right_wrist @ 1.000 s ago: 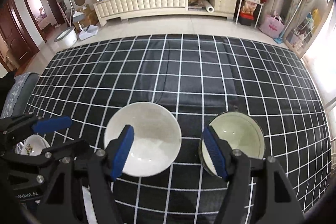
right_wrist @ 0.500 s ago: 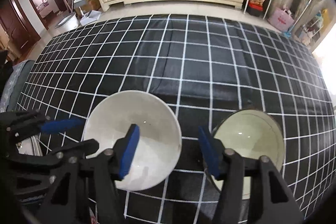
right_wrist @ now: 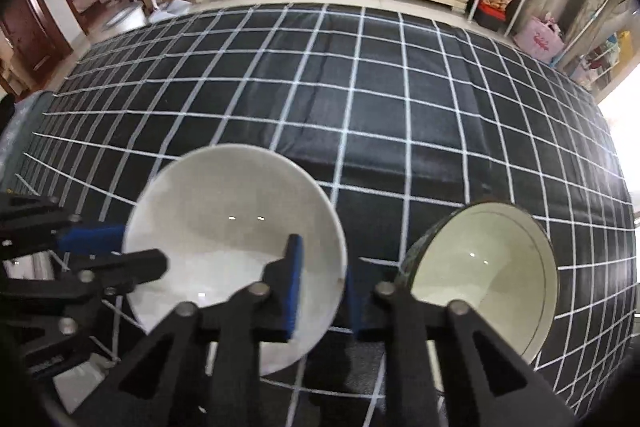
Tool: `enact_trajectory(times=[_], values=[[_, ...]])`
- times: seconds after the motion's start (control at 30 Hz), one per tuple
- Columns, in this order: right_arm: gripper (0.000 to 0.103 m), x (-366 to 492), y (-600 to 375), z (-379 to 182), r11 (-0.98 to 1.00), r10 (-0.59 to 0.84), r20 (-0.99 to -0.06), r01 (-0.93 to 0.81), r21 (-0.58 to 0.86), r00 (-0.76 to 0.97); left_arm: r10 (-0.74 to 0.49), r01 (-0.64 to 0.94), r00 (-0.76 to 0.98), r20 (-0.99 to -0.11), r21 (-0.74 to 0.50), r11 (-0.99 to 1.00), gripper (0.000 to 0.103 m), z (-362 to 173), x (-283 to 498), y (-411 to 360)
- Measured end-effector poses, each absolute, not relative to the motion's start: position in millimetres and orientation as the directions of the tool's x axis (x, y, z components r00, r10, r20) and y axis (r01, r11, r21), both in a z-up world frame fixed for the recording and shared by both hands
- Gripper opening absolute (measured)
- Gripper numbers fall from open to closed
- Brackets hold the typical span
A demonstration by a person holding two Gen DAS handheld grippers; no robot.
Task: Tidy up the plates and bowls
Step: 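Grasp the rim of the plain cream bowl with the left gripper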
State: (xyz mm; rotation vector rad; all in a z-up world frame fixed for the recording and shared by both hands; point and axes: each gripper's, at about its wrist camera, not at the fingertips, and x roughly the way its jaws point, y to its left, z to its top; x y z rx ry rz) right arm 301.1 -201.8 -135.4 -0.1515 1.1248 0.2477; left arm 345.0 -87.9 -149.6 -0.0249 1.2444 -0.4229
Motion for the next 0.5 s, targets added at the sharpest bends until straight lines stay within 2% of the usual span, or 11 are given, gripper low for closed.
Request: enact_trajectory(times=[0.2, 0.5], values=[[0.013, 300, -205, -135, 0.975, 0.118, -0.904, -0.223, 0.026, 0.411, -0.268, 0.318, 0.279, -0.922, -0.175, 0.932, 0.017, -147, 340, -96], [0.013, 286, -197, -109, 0.977, 0.144, -0.876, -0.206, 0.052, 0.46, -0.28, 0.3, 0.332, -0.901, -0.18, 0.937, 0.015, -120, 320, -88]])
